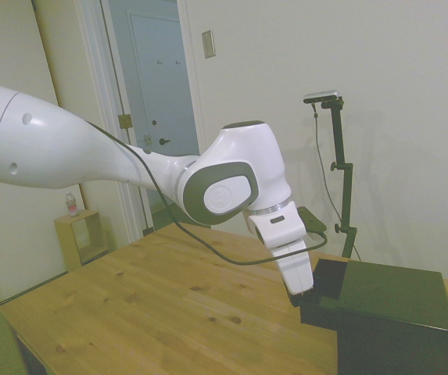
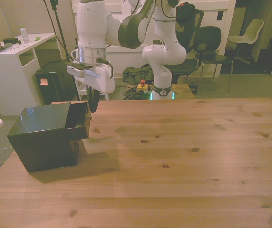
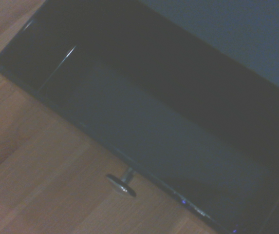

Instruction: Close the top drawer

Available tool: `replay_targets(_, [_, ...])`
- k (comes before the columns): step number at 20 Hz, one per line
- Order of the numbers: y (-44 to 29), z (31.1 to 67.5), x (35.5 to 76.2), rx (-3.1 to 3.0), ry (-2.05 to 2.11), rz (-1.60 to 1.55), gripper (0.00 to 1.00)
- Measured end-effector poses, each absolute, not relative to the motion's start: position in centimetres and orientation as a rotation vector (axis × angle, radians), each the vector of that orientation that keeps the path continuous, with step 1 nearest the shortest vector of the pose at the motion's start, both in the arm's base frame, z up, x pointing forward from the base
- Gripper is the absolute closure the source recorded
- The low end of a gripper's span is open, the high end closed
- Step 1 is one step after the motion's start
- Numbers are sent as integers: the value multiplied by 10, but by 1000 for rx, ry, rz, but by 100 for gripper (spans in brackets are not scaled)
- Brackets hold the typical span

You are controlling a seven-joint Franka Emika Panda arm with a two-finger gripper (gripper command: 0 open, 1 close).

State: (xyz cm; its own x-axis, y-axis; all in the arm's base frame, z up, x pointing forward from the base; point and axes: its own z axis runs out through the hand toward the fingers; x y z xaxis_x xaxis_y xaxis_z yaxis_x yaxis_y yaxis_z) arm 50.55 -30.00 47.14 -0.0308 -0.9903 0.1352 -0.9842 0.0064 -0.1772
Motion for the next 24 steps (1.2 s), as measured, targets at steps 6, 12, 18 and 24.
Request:
replay_targets(6, [-310, 474, 506, -2140, 2227, -352, 100])
replay_targets(12, [-321, 477, 506, -2115, 2247, -356, 100])
replay_targets(18, [-337, 479, 503, -2091, 2266, -350, 100])
replay_targets(24, [-351, 480, 504, -2078, 2280, -356, 100])
